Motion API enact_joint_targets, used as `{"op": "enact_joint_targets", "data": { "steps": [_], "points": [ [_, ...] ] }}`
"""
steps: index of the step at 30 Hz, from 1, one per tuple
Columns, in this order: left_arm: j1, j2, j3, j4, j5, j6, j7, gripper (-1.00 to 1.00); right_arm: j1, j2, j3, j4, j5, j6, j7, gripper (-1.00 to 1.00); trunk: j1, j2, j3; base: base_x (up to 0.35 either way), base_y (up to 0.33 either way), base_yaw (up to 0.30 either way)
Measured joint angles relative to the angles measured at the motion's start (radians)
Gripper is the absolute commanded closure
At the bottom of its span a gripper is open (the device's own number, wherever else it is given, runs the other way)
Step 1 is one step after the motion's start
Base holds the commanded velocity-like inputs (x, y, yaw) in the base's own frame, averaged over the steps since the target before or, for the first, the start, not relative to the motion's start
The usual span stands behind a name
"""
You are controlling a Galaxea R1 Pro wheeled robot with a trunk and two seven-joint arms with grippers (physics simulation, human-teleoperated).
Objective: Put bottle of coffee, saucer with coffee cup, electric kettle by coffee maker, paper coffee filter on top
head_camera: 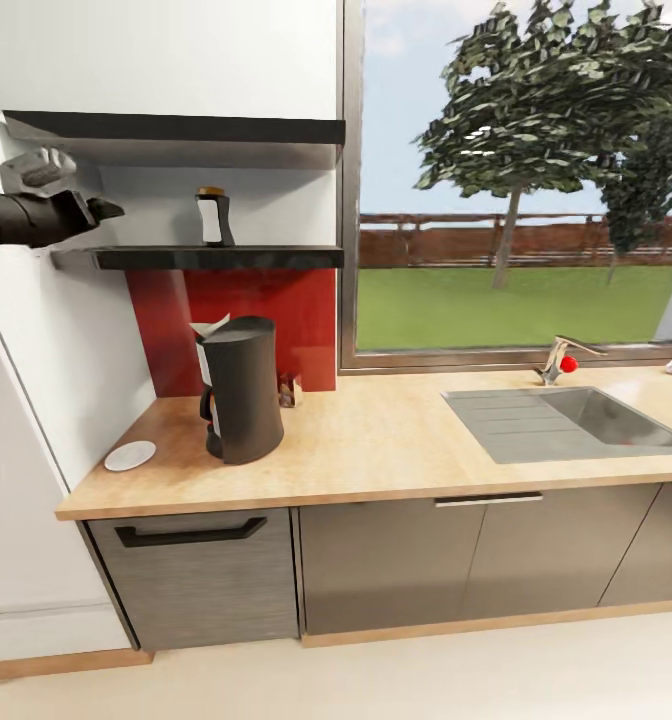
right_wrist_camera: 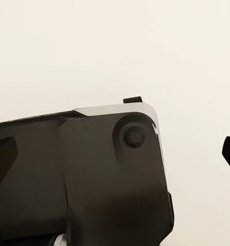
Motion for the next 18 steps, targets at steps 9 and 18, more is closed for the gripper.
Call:
{"op": "enact_joint_targets", "data": {
  "steps": [9, 18],
  "points": [
    [-0.052, -0.225, -0.185, 0.102, -0.195, -0.180, 0.199, -1.00, 0.000, -0.003, 0.002, 0.000, 0.000, 0.001, 0.000, -1.00, 0.000, 0.000, 0.000, 0.000, 0.000, 0.000],
    [-0.134, -0.377, -0.186, 0.460, -0.375, -0.504, 0.250, -1.00, 0.000, -0.006, 0.002, 0.002, -0.001, 0.001, -0.001, -1.00, 0.000, 0.000, 0.000, 0.000, 0.000, 0.000]
  ]
}}
